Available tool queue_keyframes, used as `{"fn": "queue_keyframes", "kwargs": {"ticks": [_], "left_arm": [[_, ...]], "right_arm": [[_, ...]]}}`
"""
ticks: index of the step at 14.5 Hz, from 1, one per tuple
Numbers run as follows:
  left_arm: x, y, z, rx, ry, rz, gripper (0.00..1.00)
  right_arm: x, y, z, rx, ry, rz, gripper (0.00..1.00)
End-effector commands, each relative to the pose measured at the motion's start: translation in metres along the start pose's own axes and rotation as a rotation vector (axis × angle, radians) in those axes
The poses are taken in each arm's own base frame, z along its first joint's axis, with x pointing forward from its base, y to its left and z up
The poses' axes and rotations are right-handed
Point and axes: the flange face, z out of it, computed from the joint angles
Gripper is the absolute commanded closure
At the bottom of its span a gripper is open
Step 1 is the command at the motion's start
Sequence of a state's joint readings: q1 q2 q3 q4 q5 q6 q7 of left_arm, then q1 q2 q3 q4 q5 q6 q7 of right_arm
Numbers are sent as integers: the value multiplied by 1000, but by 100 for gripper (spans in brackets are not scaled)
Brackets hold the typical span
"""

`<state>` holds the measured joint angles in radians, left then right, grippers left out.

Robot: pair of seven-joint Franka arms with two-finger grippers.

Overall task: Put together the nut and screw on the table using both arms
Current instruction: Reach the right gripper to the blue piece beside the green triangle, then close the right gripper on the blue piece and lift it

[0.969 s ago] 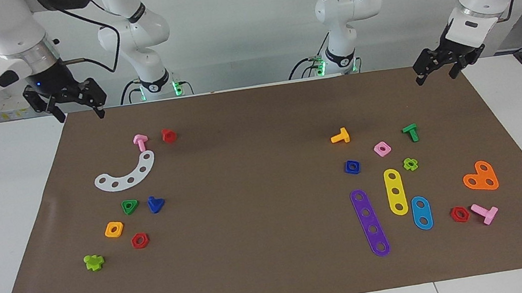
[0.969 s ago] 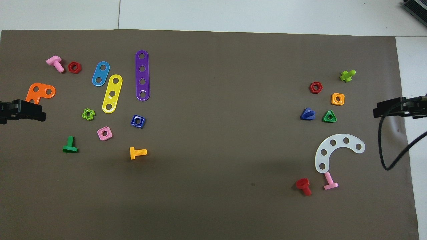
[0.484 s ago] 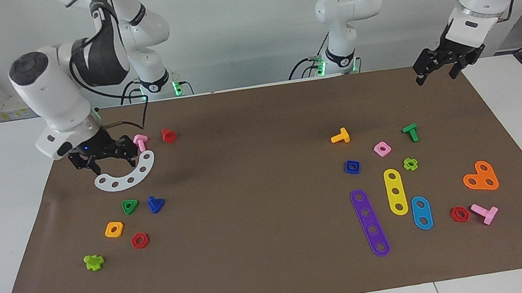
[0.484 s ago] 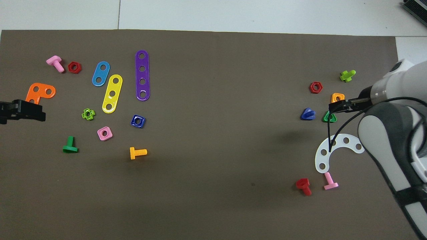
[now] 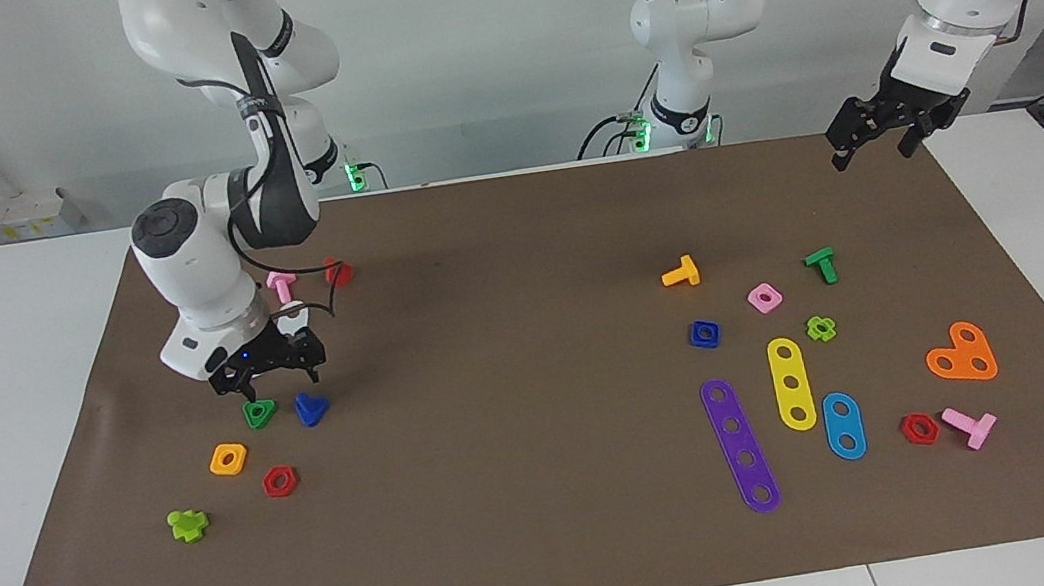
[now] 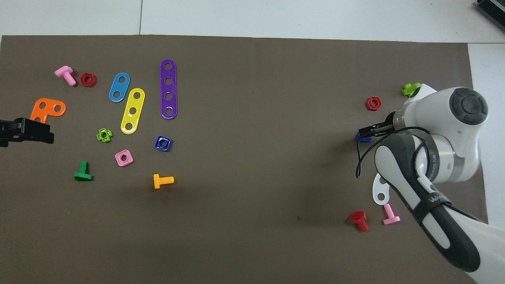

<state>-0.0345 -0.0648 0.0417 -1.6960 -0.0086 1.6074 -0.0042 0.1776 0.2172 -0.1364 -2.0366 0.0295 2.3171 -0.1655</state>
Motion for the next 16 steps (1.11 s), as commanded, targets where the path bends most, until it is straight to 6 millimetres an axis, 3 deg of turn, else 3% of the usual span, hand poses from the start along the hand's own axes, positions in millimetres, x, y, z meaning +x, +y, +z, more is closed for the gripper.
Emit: {"fn": "queue_keyframes", "kwargs": {"ticks": [1, 5, 7, 9, 12, 13, 14, 15, 16], "left_arm": [[-9, -1, -1, -7, 5, -3, 0], [-12, -1, -3, -7, -5, -1, 0], [-13, 5, -1, -6, -12, 8, 0], [-11, 6, -4, -7, 8, 11, 0], [-12, 6, -3, -6, -6, 8, 0], [-12, 3, -3, -7, -7, 4, 0], [-13, 2, -1, -7, -12, 5, 0], [-13, 4, 0, -6, -16, 10, 0], [-14, 7, 1, -6, -22, 11, 0]], "right_arm": [[2, -4, 18, 6, 26, -29, 12], [-5, -2, 31, 4, 17, -67, 39], [-8, 0, 35, 6, 7, -70, 44], [-8, 0, 35, 6, 7, -70, 56], [-11, 0, 43, 7, -8, -68, 58], [-11, 1, 45, 6, -8, -67, 64], [-9, 1, 45, 3, 7, -67, 77], [-9, 2, 45, 2, 10, -62, 100], [-9, 2, 47, 4, 9, -39, 100]]}}
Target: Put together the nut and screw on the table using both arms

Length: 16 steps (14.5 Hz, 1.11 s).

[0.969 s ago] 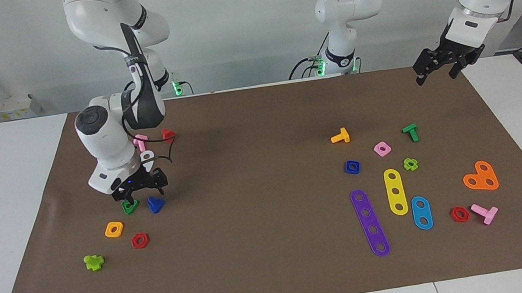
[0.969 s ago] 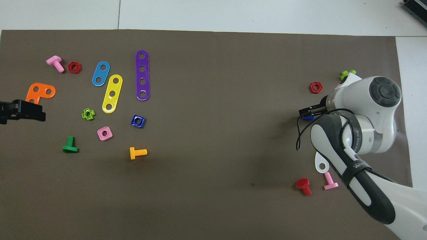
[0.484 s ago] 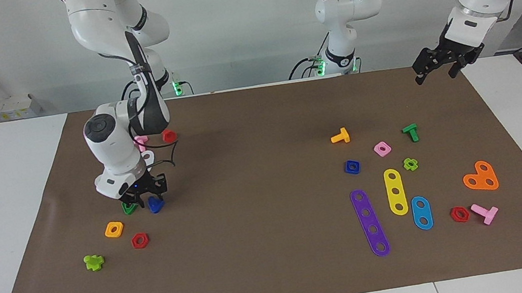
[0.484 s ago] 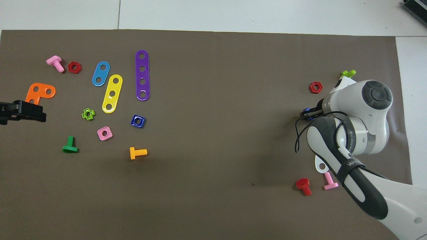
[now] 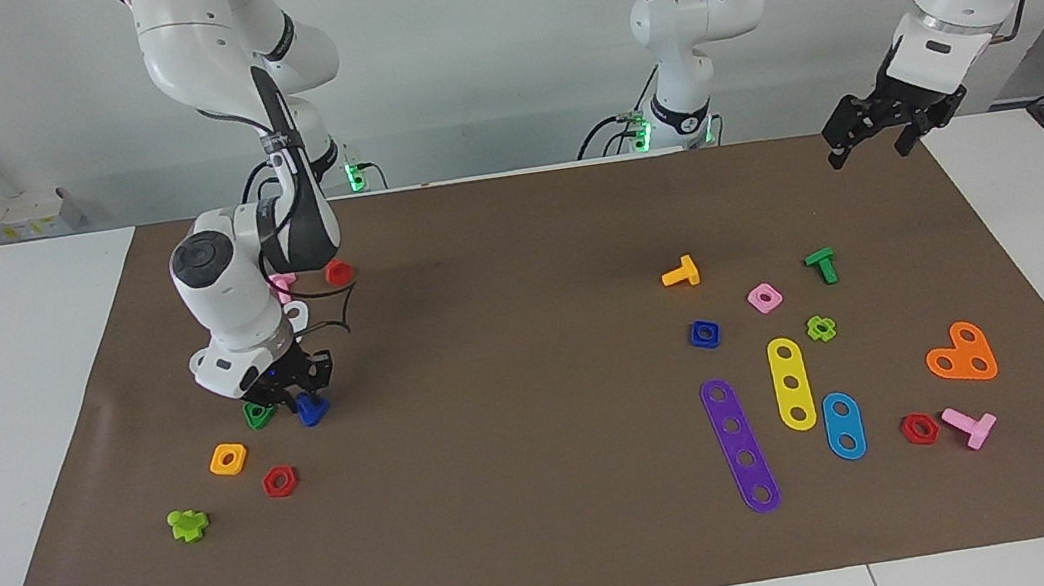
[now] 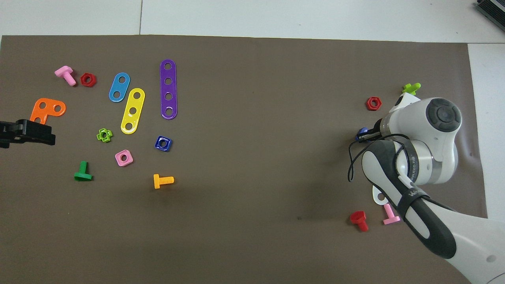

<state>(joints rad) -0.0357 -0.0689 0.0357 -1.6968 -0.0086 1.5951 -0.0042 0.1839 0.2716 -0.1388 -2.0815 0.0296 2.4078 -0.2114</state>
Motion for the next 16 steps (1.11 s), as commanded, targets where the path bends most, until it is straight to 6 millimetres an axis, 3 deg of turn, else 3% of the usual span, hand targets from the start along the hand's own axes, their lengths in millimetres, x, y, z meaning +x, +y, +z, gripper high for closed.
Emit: {"fn": "queue_keyframes", "kwargs": {"ticks": [1, 3, 5, 9, 12, 14, 16], "left_arm": [[-10, 7, 1, -6, -3, 12, 0], [-9, 13, 1, -11, 3, 27, 0], [-6, 39, 8, -12, -5, 74, 0], [22, 86, 57, -25, -38, 147, 4], [37, 119, 120, -55, -37, 193, 7], [32, 128, 156, -72, 1, 235, 7], [23, 133, 186, -78, -1, 261, 11]], "right_arm": [[0, 8, 2, 13, 23, 39, 100], [2, 5, 0, 18, 29, 62, 100], [7, 4, -19, 21, 41, 96, 100], [17, -6, -96, 47, 21, 145, 100], [40, -79, -146, 58, 2, 196, 100], [50, -131, -156, 70, 42, 266, 100], [55, -194, -152, 92, 91, 312, 100]]}}
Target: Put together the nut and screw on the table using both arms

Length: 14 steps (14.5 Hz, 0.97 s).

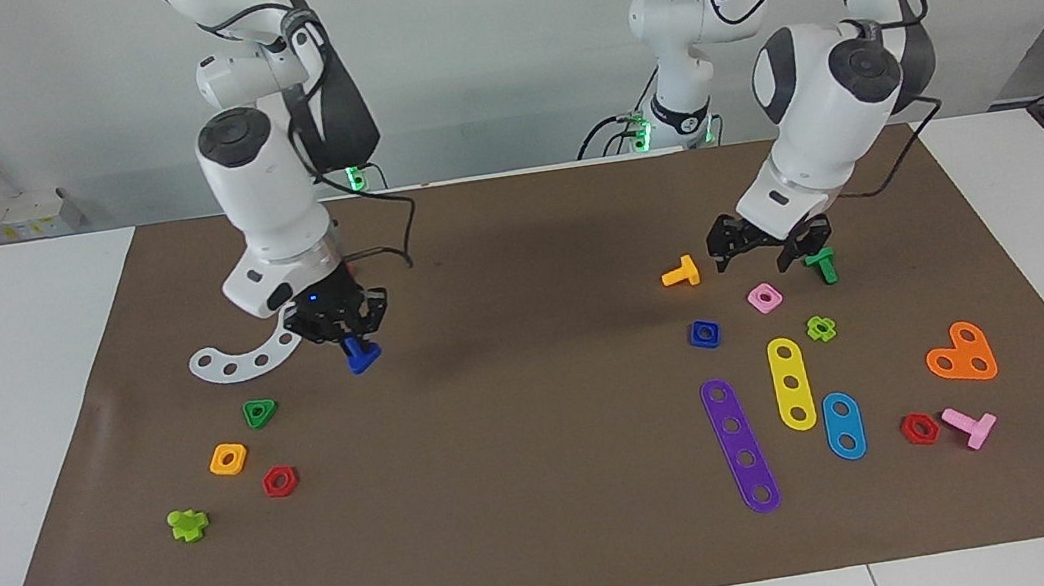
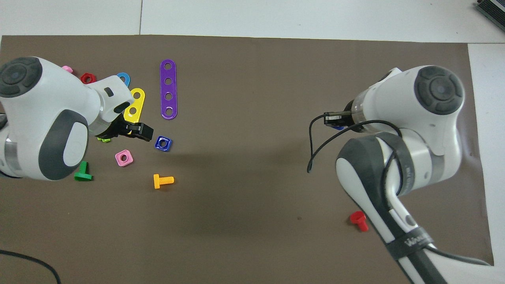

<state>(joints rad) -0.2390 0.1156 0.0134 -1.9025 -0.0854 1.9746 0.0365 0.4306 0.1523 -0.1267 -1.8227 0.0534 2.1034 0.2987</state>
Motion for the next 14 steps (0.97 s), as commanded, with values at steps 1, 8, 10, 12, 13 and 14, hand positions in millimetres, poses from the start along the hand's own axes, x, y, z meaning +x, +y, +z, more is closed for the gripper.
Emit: {"fn": "queue_keyframes", "kwargs": {"ticks": [1, 8, 10, 12, 13, 14], "left_arm": [[-15, 13, 27, -16, 32, 68, 12], [7, 20, 92, -5, 39, 239, 16], [11, 29, 110, -1, 36, 261, 18], [13, 28, 121, 1, 36, 265, 19], [14, 28, 124, 2, 36, 271, 19], [14, 27, 124, 3, 40, 287, 19]], "right_arm": [[-6, -70, 23, 32, 39, 84, 100], [-13, -185, 98, 75, 118, 113, 100], [-28, -222, 131, 63, 103, 115, 100], [-29, -228, 139, 53, 110, 117, 100], [-30, -228, 140, 53, 114, 114, 100], [-33, -228, 144, 46, 108, 111, 100]]}}
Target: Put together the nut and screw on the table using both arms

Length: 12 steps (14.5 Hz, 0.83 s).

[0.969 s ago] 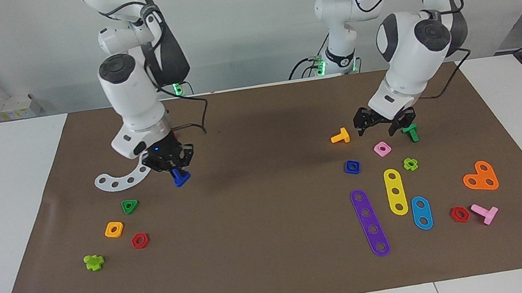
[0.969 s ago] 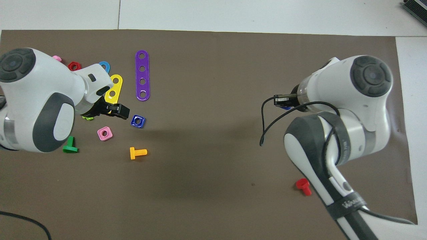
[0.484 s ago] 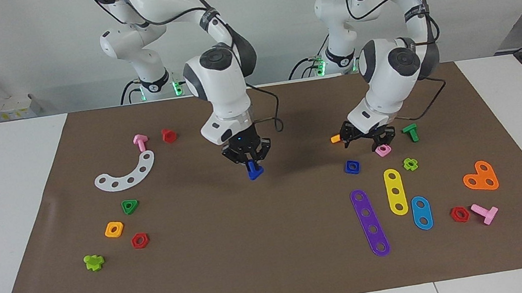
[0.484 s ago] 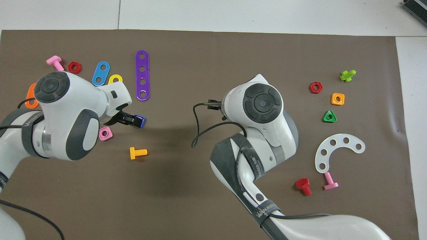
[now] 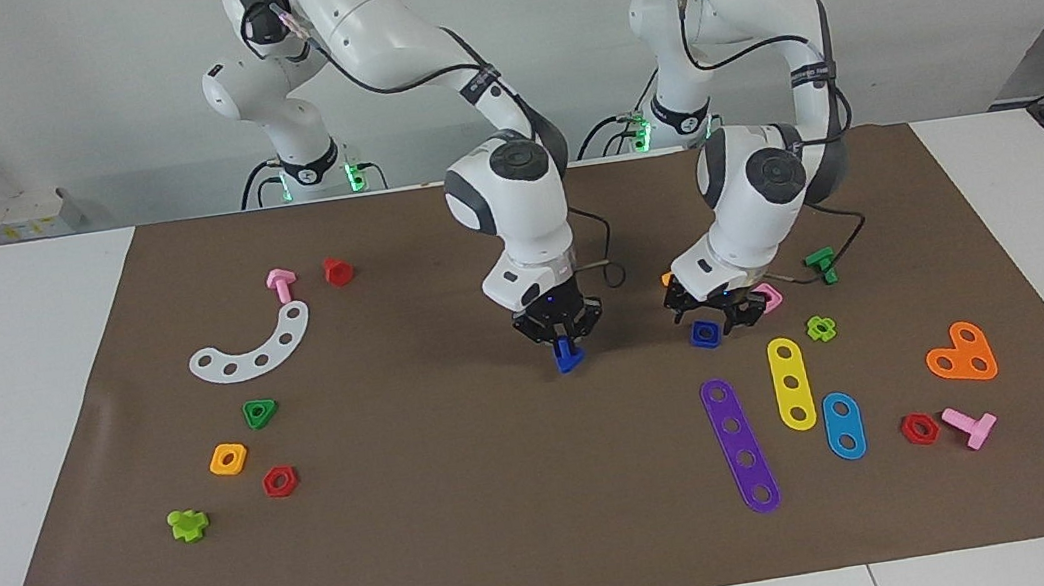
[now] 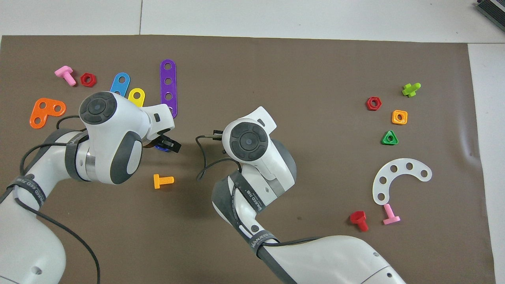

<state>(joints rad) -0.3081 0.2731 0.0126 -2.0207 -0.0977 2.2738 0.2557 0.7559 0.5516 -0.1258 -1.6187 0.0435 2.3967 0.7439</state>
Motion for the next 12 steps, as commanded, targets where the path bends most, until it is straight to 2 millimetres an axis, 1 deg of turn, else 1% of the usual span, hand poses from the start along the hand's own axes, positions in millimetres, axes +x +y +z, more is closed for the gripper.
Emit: {"fn": "queue_keyframes", "kwargs": {"ticks": [1, 3, 5, 7, 8, 9, 10, 11, 12], "left_arm": [[0, -6, 0, -4, 23, 47, 19], [0, -10, 3, -3, 22, 64, 20], [1, -11, 9, 1, 29, 77, 20], [2, -11, 13, 1, 27, 78, 20], [2, -11, 14, 0, 25, 78, 20], [2, -11, 15, 1, 24, 81, 20], [2, -12, 16, 1, 24, 94, 20], [1, -14, 17, 1, 22, 99, 20], [0, -14, 17, 0, 19, 99, 20]], "right_arm": [[4, 5, 5, -19, 11, 11, 100], [2, 8, 8, -26, 5, 10, 100], [0, 10, 10, -31, 0, 10, 100], [-8, 3, 18, -35, -3, 5, 100], [-8, 3, 18, -35, -3, 5, 98], [-7, 3, 17, -34, -2, 5, 16], [-7, 2, 15, -38, 0, 1, 0], [-3, 3, 10, -39, 7, 1, 0], [6, 10, -3, -37, 15, 13, 0]]}}
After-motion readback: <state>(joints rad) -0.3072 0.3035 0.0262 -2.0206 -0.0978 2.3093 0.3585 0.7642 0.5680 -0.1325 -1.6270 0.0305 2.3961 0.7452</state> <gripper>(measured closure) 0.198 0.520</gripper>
